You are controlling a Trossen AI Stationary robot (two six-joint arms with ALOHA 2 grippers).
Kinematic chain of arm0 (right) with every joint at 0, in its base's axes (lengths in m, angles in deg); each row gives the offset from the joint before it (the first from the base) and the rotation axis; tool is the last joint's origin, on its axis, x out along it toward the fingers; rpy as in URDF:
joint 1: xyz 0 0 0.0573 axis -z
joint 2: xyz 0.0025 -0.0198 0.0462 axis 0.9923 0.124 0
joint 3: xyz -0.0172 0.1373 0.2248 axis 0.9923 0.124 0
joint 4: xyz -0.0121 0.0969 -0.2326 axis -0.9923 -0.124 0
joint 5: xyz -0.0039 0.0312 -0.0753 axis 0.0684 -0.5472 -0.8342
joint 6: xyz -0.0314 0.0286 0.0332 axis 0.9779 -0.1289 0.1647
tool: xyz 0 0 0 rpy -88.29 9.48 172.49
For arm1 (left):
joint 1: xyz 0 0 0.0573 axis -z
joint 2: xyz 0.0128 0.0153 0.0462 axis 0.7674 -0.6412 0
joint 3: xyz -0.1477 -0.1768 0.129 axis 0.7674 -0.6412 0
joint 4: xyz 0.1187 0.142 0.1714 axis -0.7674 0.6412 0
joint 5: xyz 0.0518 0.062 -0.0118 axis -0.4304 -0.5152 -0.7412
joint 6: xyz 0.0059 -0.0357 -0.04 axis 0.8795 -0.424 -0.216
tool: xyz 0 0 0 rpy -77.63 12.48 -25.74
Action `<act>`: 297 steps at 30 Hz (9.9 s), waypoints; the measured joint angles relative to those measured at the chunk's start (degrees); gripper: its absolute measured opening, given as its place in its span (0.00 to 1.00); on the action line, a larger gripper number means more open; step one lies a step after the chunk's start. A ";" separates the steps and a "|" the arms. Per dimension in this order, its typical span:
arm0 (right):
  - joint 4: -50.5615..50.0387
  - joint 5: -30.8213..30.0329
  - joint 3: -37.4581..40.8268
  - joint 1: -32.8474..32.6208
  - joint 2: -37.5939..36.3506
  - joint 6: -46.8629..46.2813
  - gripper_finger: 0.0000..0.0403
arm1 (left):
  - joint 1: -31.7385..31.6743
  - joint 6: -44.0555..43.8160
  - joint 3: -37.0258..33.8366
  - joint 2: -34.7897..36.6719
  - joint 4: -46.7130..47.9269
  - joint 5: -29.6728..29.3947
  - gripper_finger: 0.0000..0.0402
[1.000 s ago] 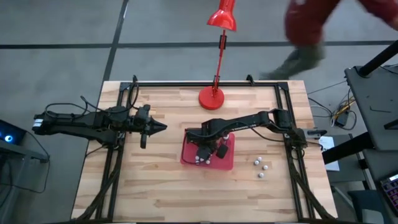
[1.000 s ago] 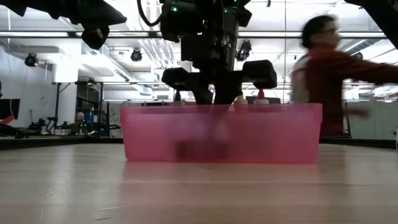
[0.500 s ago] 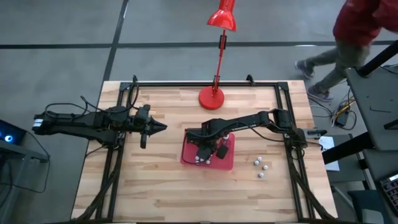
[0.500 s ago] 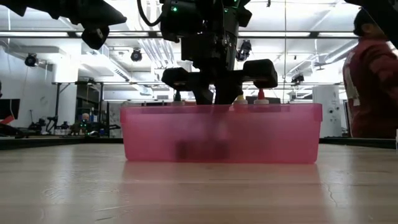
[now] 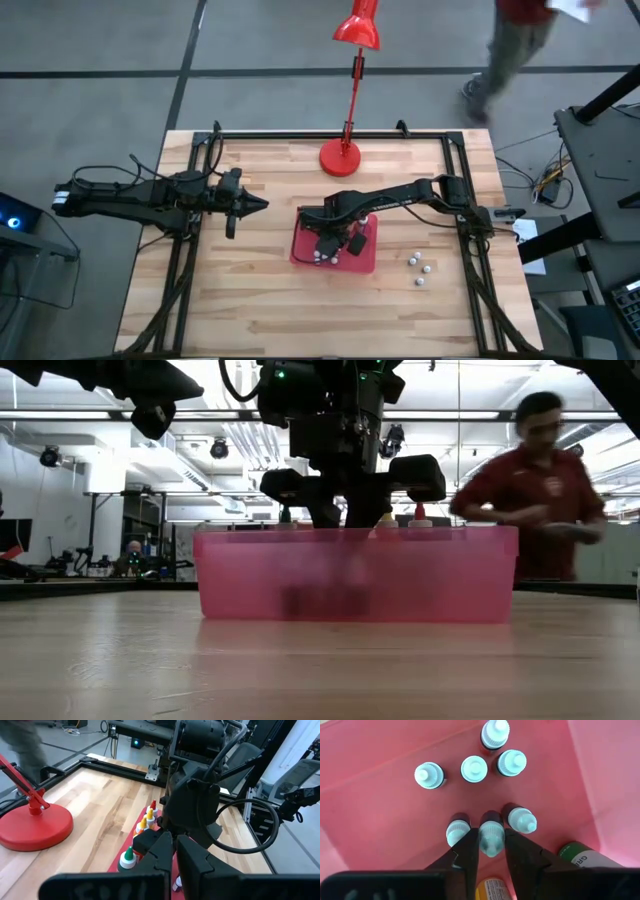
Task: Pick & Place food coloring
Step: Put the small black food coloring bottle into the red bin, then put the small red food coloring bottle into the red bin
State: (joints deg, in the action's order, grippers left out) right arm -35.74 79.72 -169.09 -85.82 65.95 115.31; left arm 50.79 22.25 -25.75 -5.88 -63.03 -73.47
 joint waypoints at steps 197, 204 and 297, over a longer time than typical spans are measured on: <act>2.54 -2.60 57.42 -15.56 -52.53 -60.17 0.41 | 0.00 -4.17 0.00 -0.01 -0.87 -0.89 0.00; 2.43 -2.54 57.42 -15.55 -52.52 -69.40 0.41 | 0.01 -4.43 0.00 -0.01 -0.86 -0.89 0.00; 8.98 -2.56 64.87 -15.56 -51.84 -92.26 0.27 | 0.01 -4.96 0.00 0.00 -0.87 -0.87 0.00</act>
State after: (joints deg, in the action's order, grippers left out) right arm -26.76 77.16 -104.22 -101.38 14.11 23.06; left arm 50.80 17.29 -25.75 -5.88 -63.90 -74.34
